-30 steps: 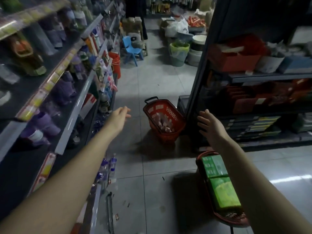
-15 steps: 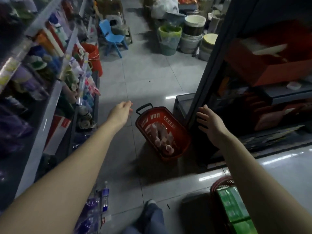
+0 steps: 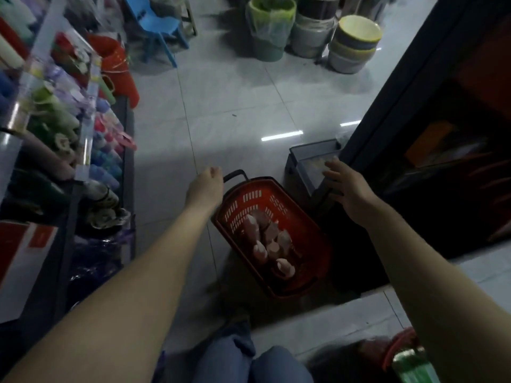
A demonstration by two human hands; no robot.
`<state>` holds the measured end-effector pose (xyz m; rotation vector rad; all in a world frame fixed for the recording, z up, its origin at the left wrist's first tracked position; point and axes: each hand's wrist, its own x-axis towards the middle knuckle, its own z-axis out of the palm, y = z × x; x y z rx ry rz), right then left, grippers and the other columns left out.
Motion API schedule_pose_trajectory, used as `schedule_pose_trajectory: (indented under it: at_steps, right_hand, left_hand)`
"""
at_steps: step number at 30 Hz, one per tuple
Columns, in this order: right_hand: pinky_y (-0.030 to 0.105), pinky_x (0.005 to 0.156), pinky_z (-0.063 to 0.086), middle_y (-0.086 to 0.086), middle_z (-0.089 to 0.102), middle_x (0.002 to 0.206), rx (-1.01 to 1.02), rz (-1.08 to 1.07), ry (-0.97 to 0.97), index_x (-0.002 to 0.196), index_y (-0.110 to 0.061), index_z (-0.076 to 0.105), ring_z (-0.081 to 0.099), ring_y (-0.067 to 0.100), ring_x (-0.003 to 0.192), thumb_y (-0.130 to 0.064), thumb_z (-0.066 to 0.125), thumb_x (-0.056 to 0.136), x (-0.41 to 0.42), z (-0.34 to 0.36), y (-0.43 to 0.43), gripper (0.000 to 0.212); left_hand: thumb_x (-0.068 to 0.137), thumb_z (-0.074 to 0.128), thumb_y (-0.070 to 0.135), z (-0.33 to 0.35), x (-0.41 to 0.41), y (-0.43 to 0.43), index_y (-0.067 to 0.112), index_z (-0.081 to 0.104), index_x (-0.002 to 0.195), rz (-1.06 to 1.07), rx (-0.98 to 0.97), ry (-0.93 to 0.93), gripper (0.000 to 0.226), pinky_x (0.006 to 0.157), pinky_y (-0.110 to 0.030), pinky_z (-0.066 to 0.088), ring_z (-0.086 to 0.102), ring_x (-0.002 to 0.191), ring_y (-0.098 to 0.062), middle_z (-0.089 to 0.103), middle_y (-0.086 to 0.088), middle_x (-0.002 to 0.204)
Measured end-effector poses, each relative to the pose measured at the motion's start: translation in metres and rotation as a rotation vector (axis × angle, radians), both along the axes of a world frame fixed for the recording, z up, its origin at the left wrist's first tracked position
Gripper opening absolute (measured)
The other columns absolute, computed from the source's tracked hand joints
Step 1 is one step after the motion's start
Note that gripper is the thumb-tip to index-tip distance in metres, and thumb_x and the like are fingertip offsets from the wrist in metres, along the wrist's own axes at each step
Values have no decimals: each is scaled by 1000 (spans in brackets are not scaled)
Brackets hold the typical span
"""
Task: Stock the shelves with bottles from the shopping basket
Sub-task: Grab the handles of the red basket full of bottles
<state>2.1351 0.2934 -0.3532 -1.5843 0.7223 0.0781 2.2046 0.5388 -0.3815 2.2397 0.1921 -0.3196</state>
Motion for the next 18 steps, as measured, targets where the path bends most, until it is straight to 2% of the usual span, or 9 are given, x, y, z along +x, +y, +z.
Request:
schedule_pose_trajectory:
  at_steps: [2,4,7,9,11,13,15,18]
  right_hand:
    - [39,108,32,6,45,145,-6,10,13,143,-14,41,41,24,133,-44,35,99,24,-39,-4,53]
    - [41,110,31,6,44,146,-20,21,8,142,-15,41,44,23,128,-43,35,99,44,-84,-8,52]
    - [38,100,33,8,45,145,-47,36,-6,143,-16,39,45,23,121,-42,38,98,67,-157,-12,53]
    - [35,96,34,10,45,144,-69,57,-11,143,-14,39,44,27,128,-42,38,98,78,-206,-17,53]
    - [36,98,35,11,45,143,-94,70,-21,142,-13,40,43,29,130,-42,39,98,89,-253,-23,53]
    - [39,101,35,11,45,143,-109,87,-23,142,-11,39,43,30,131,-42,39,97,96,-297,-32,55]
    - [38,96,36,8,48,135,-144,108,-28,142,-9,39,44,27,126,-42,38,98,103,-332,-41,55]
    - [33,85,35,2,48,116,-220,146,-39,138,-12,43,48,18,106,-43,37,98,113,-375,-55,51]
  left_hand:
    - [101,28,31,-40,15,-10,3,53,120,10,23,0,42,71,-29,33,48,86,-22,60,-17,109]
    - [100,29,31,-87,29,-19,6,51,125,32,28,3,41,72,-30,35,48,89,-19,59,-14,113]
    - [98,31,35,-161,44,-28,12,46,132,101,0,6,44,89,-39,45,53,107,-23,55,-11,128]
    - [95,32,37,-211,48,-33,14,45,134,158,14,-13,47,98,-49,45,54,115,-31,55,-13,129]
    - [95,34,37,-261,48,-37,14,41,138,209,54,-18,49,103,-51,41,48,123,-34,51,-15,135]
    - [97,36,37,-308,41,-39,13,30,145,262,102,3,54,111,-50,32,36,136,-33,38,-14,148]
    - [98,35,37,-349,33,-43,14,17,150,324,129,38,60,117,-50,21,19,146,-31,19,-11,158]
    - [97,36,41,-397,25,-53,18,0,152,429,116,127,70,120,-51,10,2,149,-30,-2,-7,162]
